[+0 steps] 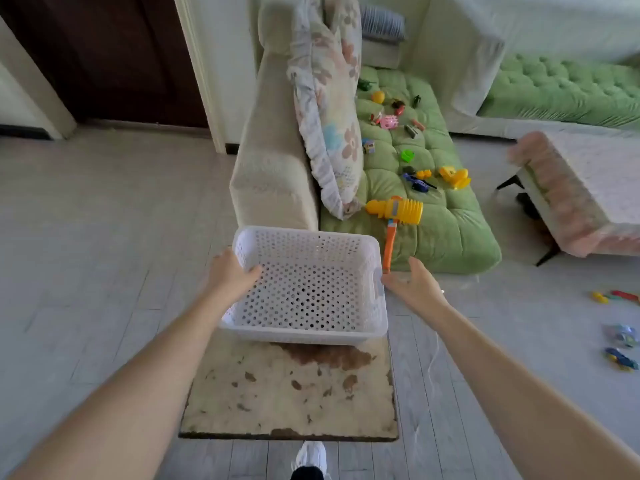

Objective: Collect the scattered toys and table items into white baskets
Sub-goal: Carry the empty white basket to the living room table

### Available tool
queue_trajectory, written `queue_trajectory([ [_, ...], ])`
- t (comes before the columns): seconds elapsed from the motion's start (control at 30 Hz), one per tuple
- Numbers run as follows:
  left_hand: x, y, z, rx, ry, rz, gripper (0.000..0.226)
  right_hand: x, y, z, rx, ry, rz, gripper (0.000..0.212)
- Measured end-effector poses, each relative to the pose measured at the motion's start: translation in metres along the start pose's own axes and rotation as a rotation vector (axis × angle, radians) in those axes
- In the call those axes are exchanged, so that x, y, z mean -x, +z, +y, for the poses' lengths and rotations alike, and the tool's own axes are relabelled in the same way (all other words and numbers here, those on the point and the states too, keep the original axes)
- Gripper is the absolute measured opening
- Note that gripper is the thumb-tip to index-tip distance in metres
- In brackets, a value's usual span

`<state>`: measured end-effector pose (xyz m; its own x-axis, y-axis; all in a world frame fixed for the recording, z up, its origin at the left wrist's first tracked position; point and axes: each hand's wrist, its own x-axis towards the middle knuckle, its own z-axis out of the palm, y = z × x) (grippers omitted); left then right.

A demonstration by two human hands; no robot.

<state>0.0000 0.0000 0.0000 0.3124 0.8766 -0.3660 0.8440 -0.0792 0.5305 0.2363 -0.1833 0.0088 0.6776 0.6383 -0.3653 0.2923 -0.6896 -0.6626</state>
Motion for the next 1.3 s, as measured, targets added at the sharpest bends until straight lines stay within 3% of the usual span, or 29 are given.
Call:
queue_trajectory([
  [0.1,-0.024,0.022,-0.019,-0.019,-0.107,-0.004,0.07,-0.031,0.018,0.022,0.064,0.099,-0.052,0.08],
  [0.2,-0.05,0.045,-0.045,-0.049,-0.21,-0.017,0.075,-0.055,0.042,0.047,0.126,0.216,-0.13,0.078],
  [0.37,-0.08,0.081,-0.082,-0.066,-0.287,0.02,0.069,-0.084,0.08,0.083,0.091,0.368,-0.164,0.025],
  [0.5,-0.09,0.095,-0.096,-0.115,-0.294,0.061,0.045,-0.092,0.102,0.095,-0.017,0.364,-0.109,0.052],
  [0.63,-0.094,0.085,-0.089,-0.107,-0.235,0.111,0.035,-0.09,0.098,0.091,-0.074,0.355,-0.025,0.043],
  [0.8,-0.092,0.047,-0.039,-0.075,-0.139,0.116,0.031,-0.075,0.052,0.054,-0.106,0.322,0.087,0.023],
  [1.07,-0.053,-0.04,0.096,-0.09,0.063,0.139,0.029,-0.008,-0.079,-0.011,-0.167,0.289,0.404,0.019],
  [1.3,0.006,-0.075,0.221,-0.012,0.366,0.093,0.028,0.07,-0.204,-0.016,-0.184,0.296,0.635,0.012],
])
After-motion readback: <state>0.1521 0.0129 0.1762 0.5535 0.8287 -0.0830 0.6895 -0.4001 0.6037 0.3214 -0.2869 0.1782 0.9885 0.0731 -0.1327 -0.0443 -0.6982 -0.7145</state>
